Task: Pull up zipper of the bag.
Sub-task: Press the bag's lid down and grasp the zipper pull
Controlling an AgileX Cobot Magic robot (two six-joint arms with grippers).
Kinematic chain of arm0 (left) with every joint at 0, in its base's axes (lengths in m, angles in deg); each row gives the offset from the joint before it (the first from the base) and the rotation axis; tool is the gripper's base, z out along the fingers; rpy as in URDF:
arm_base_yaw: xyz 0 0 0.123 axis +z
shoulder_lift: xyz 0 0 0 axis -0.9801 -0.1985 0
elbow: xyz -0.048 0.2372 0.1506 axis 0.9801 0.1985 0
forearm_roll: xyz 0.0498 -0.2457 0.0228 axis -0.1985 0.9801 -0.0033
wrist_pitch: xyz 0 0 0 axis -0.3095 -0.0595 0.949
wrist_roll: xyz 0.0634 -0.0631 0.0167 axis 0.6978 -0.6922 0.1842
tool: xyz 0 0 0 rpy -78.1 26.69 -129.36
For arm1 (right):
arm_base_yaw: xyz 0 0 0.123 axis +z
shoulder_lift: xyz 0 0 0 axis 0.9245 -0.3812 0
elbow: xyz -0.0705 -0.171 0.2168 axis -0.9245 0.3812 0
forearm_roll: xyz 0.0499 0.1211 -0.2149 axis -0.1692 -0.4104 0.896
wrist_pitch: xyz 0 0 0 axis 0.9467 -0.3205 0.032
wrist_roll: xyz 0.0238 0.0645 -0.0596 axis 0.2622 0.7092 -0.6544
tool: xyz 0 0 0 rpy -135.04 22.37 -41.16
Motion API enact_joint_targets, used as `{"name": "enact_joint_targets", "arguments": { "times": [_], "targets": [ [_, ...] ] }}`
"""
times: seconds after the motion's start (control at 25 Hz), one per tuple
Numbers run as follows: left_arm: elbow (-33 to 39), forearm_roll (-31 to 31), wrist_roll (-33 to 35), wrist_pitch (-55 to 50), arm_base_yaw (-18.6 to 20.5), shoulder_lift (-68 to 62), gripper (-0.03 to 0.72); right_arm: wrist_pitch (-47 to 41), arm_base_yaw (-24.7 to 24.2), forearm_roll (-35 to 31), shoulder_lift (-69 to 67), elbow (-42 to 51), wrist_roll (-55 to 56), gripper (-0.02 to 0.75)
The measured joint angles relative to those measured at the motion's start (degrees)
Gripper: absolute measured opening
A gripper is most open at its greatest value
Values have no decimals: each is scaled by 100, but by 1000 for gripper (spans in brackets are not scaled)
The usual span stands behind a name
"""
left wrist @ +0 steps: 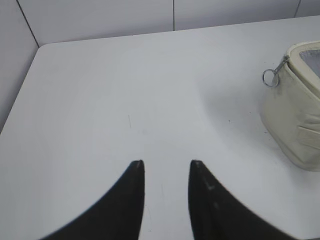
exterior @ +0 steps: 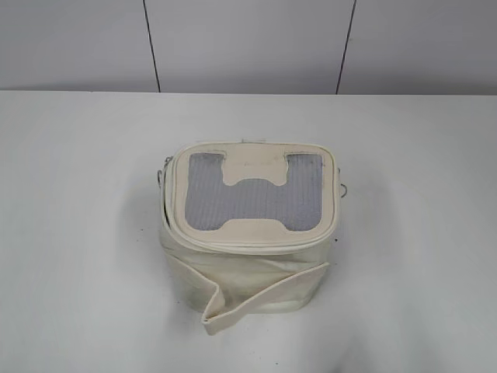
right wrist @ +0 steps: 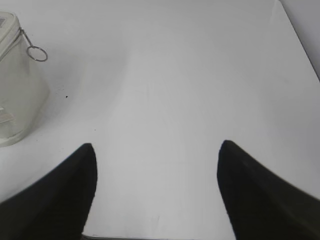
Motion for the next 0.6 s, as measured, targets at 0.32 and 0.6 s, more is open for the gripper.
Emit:
{"name": "enact_joint_targets", "arguments": {
  "times": [0.32,0.6],
  "targets": [
    [0,0,0,0,0,0,239,0,0,0,0,0,0,585],
    [0,0,0,0,0,0,239,0,0,0,0,0,0,585]
  ]
}}
